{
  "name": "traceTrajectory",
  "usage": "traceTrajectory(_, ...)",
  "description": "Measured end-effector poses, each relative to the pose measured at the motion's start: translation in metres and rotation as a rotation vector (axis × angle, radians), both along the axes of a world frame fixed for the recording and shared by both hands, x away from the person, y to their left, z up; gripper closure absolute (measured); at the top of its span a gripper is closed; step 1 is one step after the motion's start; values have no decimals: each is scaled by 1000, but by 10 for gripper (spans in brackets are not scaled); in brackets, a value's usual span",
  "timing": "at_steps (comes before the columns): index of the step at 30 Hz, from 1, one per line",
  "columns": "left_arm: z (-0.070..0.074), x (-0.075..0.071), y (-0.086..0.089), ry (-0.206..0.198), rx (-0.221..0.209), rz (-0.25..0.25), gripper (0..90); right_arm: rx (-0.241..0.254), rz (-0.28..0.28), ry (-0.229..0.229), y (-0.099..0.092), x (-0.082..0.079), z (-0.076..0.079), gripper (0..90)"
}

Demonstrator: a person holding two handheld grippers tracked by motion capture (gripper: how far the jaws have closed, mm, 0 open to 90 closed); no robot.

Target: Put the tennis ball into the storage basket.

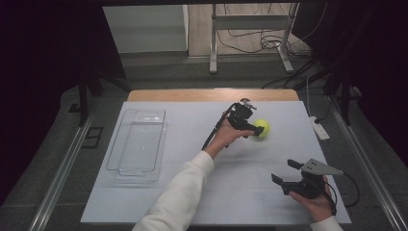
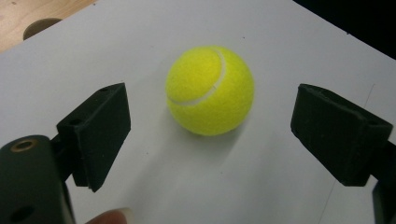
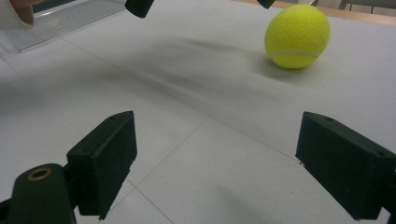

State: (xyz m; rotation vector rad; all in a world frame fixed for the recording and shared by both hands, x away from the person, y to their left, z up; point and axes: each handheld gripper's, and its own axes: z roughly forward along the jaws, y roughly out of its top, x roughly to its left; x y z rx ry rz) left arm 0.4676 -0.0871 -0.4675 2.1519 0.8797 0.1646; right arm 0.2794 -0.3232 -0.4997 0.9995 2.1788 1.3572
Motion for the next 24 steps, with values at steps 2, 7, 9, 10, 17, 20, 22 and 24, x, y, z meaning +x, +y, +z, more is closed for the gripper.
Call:
traceTrajectory(2, 0, 1, -1, 1, 2, 1, 134, 0, 0, 0, 0, 0, 0, 129)
traceTrajectory(7, -3, 4, -5, 5, 11, 0, 134, 1, -2, 1, -1, 0, 0, 129)
traceTrajectory(9, -3, 5, -5, 5, 12, 0, 134, 5, -1, 0, -1, 0, 0, 129)
traceTrajectory(10, -3, 6, -6, 6, 10, -2, 134, 5, -1, 0, -1, 0, 0, 129)
traceTrajectory(17, -7, 9, -11, 4, 14, 4, 133, 5, -2, 3, -1, 0, 0, 130)
traceTrajectory(20, -10, 11, -12, 11, 14, 4, 131, 1, -3, 4, -1, 0, 0, 130)
traceTrajectory(22, -12, 12, -13, 17, 14, 5, 129, 2, -2, 3, -1, 0, 0, 130)
traceTrajectory(24, -15, 12, -14, 20, 12, 3, 128, 4, -1, 3, -1, 0, 0, 130)
